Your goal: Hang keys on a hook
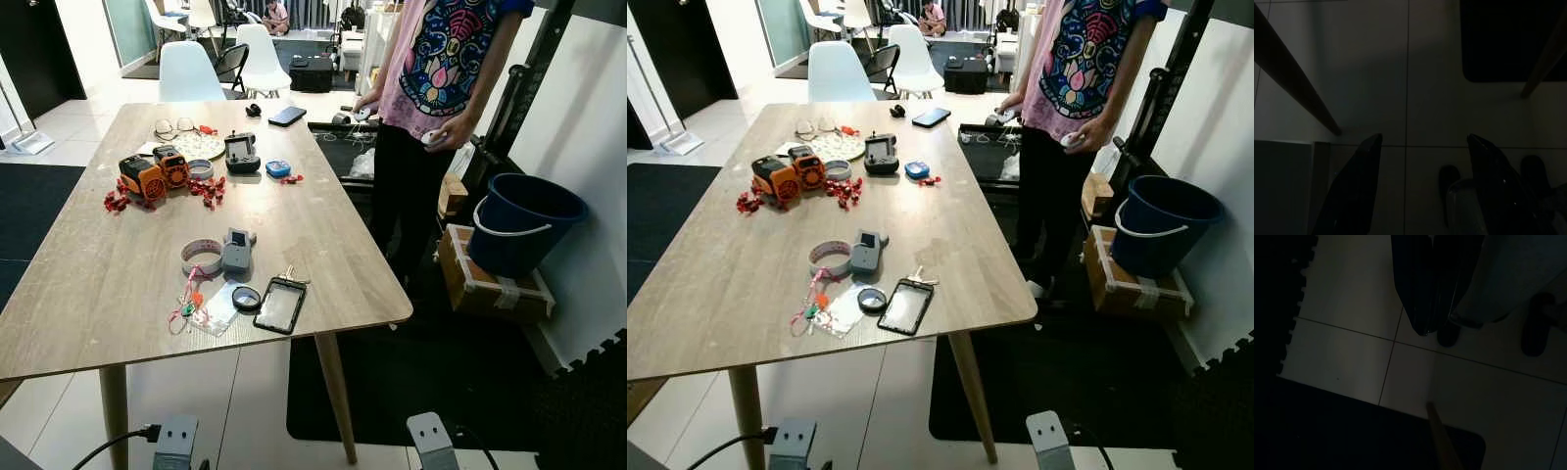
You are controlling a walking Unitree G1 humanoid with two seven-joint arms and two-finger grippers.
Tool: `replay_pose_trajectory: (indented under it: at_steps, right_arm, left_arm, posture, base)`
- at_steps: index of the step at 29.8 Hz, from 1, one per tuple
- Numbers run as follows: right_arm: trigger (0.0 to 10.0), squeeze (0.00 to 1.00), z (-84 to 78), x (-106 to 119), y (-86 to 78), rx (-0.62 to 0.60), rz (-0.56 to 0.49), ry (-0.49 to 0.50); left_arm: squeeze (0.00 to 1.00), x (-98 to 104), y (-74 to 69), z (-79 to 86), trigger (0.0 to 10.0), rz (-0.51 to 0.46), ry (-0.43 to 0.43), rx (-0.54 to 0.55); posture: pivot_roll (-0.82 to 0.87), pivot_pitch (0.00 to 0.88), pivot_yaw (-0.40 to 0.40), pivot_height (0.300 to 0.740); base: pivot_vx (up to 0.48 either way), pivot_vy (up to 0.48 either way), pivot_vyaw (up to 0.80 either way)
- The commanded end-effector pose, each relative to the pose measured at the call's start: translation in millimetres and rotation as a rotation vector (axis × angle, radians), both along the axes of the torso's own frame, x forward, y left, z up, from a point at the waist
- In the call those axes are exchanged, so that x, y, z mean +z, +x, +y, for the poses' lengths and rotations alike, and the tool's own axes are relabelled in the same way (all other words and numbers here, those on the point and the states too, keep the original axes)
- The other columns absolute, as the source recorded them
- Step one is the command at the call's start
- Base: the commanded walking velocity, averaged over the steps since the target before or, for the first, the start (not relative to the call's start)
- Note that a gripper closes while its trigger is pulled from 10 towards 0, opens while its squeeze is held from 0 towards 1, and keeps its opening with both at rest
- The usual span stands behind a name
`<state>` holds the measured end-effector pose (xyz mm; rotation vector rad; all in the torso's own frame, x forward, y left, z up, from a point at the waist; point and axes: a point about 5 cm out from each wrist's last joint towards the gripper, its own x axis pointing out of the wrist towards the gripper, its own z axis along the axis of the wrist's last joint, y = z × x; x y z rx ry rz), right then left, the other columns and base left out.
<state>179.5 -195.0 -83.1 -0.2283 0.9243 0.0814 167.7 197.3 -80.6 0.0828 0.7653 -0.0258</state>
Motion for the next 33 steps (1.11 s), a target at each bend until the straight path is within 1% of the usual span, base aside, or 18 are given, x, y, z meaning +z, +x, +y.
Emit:
replay_pose_trajectory:
  at_steps: [1, 10, 15, 18, 24, 26, 33]
  right_arm:
    - [10.0, 0.0, 0.3, 1, 1.6, 0.001, -0.008, -0.003]
    - [10.0, 0.0, 5.0, 0, 2.1, 0.004, -0.011, 0.003]
    - [10.0, 0.0, 8.9, -1, 0.8, 0.0, -0.009, 0.009]
    - [10.0, 0.0, 12.6, -3, -2.3, -0.007, -0.003, 0.017]
    - [10.0, 0.0, 14.2, -4, -4.6, -0.014, 0.002, 0.021]
    - [10.0, 0.0, 14.9, -5, -7.6, -0.025, 0.007, 0.024]
    - [10.0, 0.0, 12.6, -7, -11.7, -0.038, 0.013, 0.022]
  left_arm:
    - [0.0, 2, 2.2, 2.8, 10.0, -0.016, 0.015, -0.019]
    - [0.0, 4, 4.5, 4.2, 10.0, -0.031, 0.02, -0.029]
    - [0.0, 6, 5.3, 8.6, 10.0, -0.037, 0.028, -0.036]
    - [0.0, 8, 6.6, 15.0, 10.0, -0.042, 0.04, -0.042]
    - [0.0, 9, 7.3, 18.4, 10.0, -0.043, 0.046, -0.044]
    - [0.0, 9, 7.6, 21.6, 10.0, -0.041, 0.052, -0.049]
    - [0.0, 9, 6.8, 21.9, 10.0, -0.032, 0.055, -0.066]
  posture:
    - [0.03, 0.0, -0.014, 0.74]
    - [0.04, 0.0, 0.0, 0.74]
    - [0.05, 0.0, 0.012, 0.74]
    - [0.06, 0.0, 0.028, 0.74]
    - [0.07, 0.0, 0.037, 0.74]
    - [0.07, 0.0, 0.049, 0.74]
    - [0.06, 0.0, 0.052, 0.74]
  base:
    - [0.0, 0.0, 0.0]
    - [0.0, 0.0, 0.0]
    - [0.0, 0.0, 0.0]
    - [0.0, 0.0, 0.0]
    - [0.0, 0.0, 0.0]
    - [0.0, 0.0, 0.0]
    - [0.0, 0.0, 0.0]
